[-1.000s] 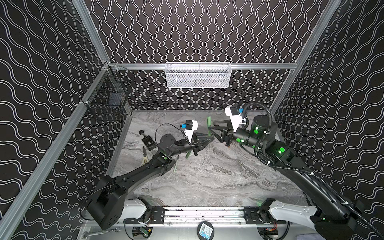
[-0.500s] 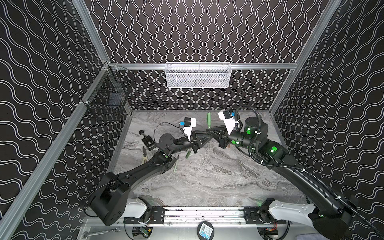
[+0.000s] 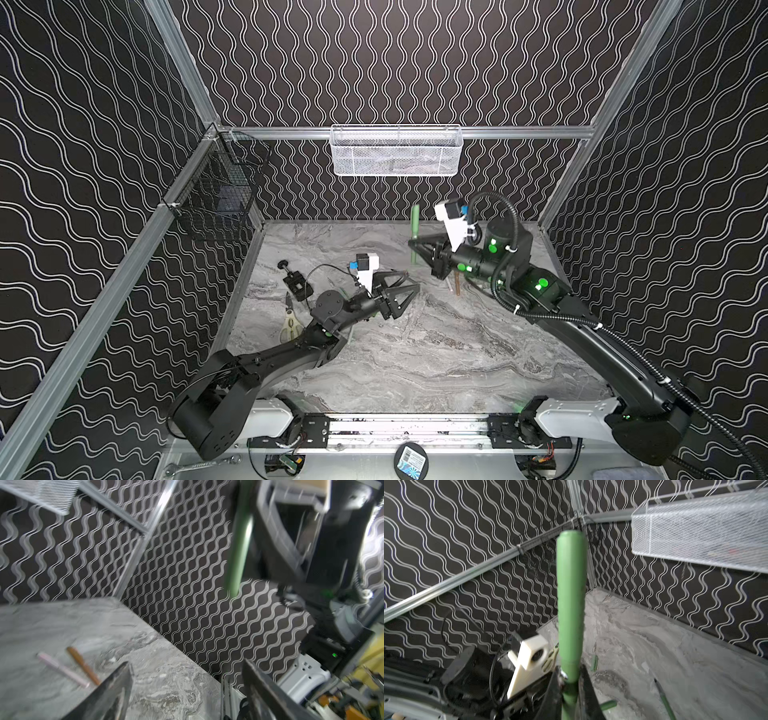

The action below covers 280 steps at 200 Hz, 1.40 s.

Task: Insert the pens into the pen caps
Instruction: 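Lay the capped pen on the table with the right gripper while left withdraws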

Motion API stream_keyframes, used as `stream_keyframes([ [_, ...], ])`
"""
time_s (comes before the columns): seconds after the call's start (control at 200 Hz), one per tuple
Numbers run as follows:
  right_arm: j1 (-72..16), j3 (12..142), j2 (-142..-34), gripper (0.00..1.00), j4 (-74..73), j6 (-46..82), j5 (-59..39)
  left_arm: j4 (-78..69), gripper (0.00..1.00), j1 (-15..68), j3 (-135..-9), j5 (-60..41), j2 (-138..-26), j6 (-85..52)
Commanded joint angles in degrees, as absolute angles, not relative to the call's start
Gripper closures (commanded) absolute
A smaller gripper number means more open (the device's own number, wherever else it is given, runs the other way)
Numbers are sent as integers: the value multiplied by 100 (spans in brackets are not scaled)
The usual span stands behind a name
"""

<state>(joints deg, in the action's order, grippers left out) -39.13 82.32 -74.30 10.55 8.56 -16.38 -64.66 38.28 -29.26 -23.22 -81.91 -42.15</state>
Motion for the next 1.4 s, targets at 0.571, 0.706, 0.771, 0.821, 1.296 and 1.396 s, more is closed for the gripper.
stream_keyframes([
  [0.571,-2002,7873,-11088,98,2944,1167,-1468,2198,11,3318,-6083,495,-6774,-2349],
  [0.706,-1980,8321,-11801,97,3180,1172,-1145,2432,11,3278,-7014,470,-7411,-1981],
  [0.771,-1917,8487,-12041,97,3273,1203,-1040,2375,11,3263,-7154,373,-7629,-1954],
  [0.821,-1874,8603,-12200,96,3355,1206,-1058,2174,11,3252,-7037,248,-7694,-1991],
  [1.296,-1775,8912,-12472,80,3521,1503,-1028,1645,11,3014,-6178,-60,-7256,-1957],
  [1.396,-1774,8973,-12497,78,3581,1540,-967,1675,11,3013,-6189,-48,-7214,-1925],
])
